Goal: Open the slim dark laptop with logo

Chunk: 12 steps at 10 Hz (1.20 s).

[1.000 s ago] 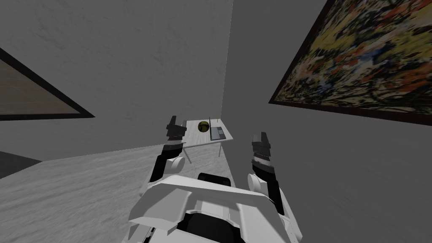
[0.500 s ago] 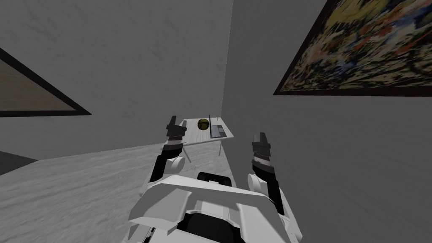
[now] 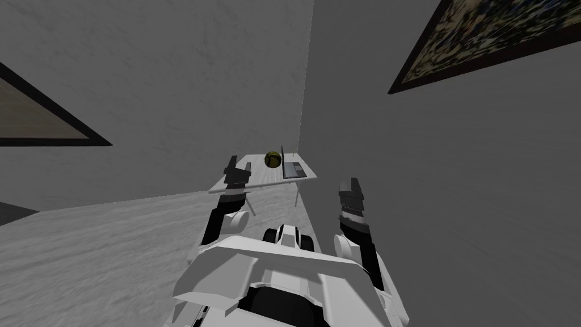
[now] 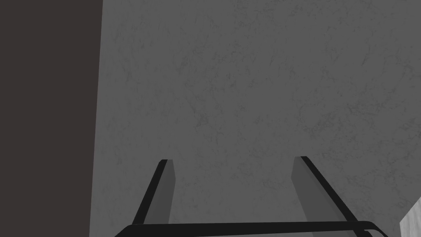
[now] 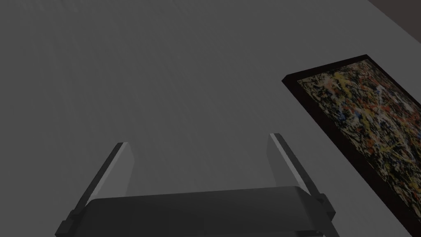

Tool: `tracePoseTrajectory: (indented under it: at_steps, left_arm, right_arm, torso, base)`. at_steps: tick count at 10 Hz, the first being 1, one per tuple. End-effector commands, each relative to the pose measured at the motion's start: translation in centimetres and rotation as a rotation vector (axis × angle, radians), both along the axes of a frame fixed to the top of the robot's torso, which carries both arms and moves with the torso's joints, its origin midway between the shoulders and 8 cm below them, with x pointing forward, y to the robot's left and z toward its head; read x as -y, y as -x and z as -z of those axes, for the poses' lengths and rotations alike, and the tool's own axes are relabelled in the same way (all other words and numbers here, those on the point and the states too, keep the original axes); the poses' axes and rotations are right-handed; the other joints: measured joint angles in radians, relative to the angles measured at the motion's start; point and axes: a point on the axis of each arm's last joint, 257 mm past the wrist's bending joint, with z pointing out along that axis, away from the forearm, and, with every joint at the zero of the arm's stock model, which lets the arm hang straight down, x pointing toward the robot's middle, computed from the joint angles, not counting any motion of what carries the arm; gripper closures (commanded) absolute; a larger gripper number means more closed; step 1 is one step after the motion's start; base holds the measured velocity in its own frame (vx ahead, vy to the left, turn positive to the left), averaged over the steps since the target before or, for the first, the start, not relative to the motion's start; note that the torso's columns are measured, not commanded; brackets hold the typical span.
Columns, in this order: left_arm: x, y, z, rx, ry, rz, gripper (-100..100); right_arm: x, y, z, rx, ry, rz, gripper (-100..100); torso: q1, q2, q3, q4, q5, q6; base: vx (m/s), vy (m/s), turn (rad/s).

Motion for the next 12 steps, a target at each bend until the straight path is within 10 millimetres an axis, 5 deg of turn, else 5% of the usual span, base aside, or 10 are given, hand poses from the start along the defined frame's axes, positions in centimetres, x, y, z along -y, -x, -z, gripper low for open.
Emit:
tracePoseTrajectory:
  at_steps: [1, 7, 12]
  left_arm:
    - [0.0, 0.0, 0.0, 0.0, 0.0, 0.0, 0]
    - [0.0, 0.0, 0.0, 0.0, 0.0, 0.0, 0]
    - [0.0, 0.0, 0.0, 0.0, 0.0, 0.0, 0]
  right_arm:
    - [-0.1, -0.2, 0.8, -0.038, 0.093, -0.003, -100]
    - [1.4, -0.6, 3.9, -0.17, 0.395, 0.06, -100]
    - [4.5, -0.5, 6.6, -0.298, 0.706, 0.165, -100]
  torso:
    - [0.001, 0.009, -0.02, 0.01, 0.0, 0.0]
    - [0.0, 0.012, -0.025, 0.014, 0.0, 0.0]
    - [-0.001, 0.013, -0.025, 0.014, 0.0, 0.0]
  base:
    - [-0.002, 0.053, 0.041]
    - [0.007, 0.086, 0.073]
    - [0.011, 0.136, 0.111]
